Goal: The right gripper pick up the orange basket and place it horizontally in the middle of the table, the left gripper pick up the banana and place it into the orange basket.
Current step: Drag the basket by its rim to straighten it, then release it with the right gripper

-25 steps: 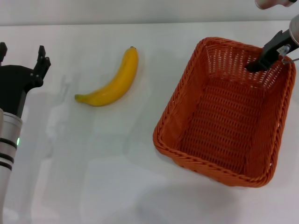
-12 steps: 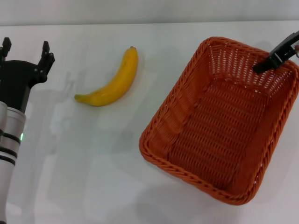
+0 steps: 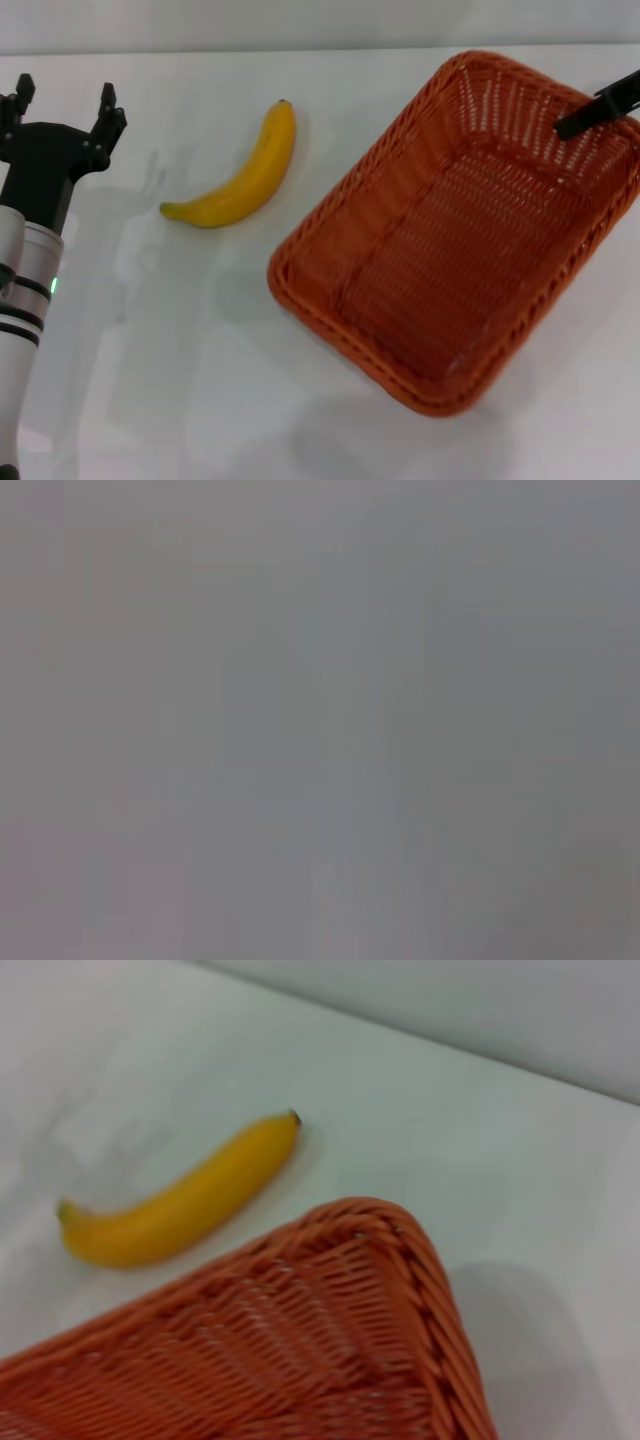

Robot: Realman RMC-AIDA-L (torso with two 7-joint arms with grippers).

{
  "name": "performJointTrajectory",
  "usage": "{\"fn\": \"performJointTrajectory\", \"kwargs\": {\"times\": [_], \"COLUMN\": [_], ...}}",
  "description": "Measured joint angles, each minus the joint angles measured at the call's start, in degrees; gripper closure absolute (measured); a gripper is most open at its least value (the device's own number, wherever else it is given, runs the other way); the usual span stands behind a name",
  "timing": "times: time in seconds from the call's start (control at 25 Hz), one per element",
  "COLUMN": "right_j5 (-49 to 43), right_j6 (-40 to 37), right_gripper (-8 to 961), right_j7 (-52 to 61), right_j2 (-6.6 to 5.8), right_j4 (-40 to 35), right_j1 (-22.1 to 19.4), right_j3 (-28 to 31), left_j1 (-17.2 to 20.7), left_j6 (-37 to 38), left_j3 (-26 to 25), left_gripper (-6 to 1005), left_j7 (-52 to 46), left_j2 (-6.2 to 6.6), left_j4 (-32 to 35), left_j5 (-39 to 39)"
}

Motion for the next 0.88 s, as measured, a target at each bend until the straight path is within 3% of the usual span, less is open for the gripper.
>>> {"fn": "performJointTrajectory", "kwargs": {"times": [0.16,0.32,0.72,0.88], "right_j5": [6.4,12.1,14.5,16.2], "right_j6": [-0.4,-0.4,-0.5,0.0], "right_gripper": [792,792,792,792], "right_j7": [0.0,0.0,0.0,-0.2], "right_j2": [-3.12,-5.01,-5.54,-4.85], "right_j4": [4.2,5.8,7.4,7.4], "right_j1": [-1.1,-3.8,-9.3,-11.8], "right_j3": [0.7,1.0,7.6,8.5], "left_j1": [0.0,-0.1,-0.4,-0.6], "left_j6": [-0.1,-0.1,-0.4,-0.8], "left_j3": [0.0,0.0,0.0,-0.2], "left_gripper": [133,132,132,132], "left_j7": [0.0,0.0,0.0,0.0], "left_j2": [0.02,0.04,0.05,0.05], "left_j4": [0.0,0.0,-0.1,-0.1], "left_j5": [0.5,0.7,1.1,1.1]}}
